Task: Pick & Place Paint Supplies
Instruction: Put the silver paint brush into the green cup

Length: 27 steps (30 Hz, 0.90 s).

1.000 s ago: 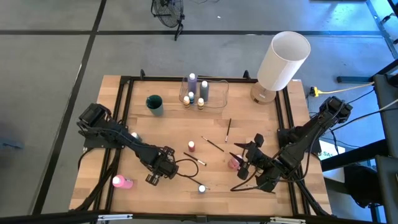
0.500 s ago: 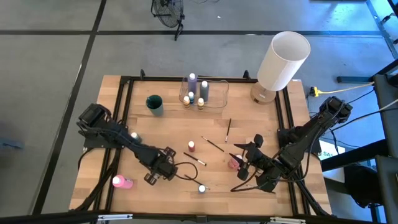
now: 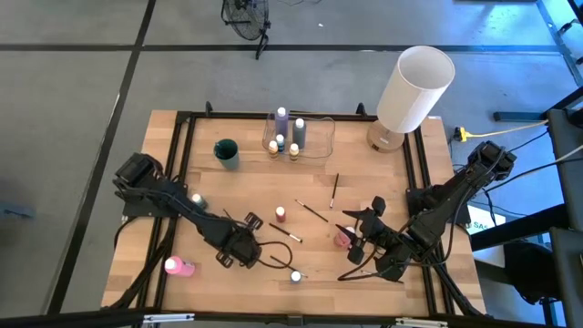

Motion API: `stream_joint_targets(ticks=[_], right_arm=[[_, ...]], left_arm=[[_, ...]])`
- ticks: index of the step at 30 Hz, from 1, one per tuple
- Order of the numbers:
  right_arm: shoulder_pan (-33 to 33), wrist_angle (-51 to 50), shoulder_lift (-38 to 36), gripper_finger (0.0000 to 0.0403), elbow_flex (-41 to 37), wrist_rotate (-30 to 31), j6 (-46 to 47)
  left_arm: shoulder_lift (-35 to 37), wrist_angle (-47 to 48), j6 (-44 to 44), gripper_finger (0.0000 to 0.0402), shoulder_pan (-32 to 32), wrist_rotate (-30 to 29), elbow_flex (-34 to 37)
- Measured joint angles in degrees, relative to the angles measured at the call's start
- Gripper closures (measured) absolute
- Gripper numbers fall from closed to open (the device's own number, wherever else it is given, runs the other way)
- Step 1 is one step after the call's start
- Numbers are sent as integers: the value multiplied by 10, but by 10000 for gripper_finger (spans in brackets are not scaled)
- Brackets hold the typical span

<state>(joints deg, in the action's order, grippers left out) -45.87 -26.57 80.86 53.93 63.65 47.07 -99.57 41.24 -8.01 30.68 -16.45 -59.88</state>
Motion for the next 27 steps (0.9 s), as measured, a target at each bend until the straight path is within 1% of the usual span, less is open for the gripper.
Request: stream_joint_targets(ticks=[6,9,14,18,21,24,27], right_arm=[[0,0,0,197,0,0,0],[0,0,0,197,0,1,0],[0,0,0,197,0,1,0],[0,0,0,197,0,-6,0],[0,0,0,197,0,-7,0],[0,0,0,197,0,-7,-6],[0,2,0,197,0,-11,-11]], left_arm=[[14,109,9,400,0,-49,-84],[34,130,6,400,6,-87,-120],[100,116,-23,400,16,-168,-154],[186,56,-31,400,16,-202,-156],[246,-20,-41,400,16,-210,-142],[300,-118,-74,400,16,-214,-99],[352,-223,-114,400,8,-219,-31]])
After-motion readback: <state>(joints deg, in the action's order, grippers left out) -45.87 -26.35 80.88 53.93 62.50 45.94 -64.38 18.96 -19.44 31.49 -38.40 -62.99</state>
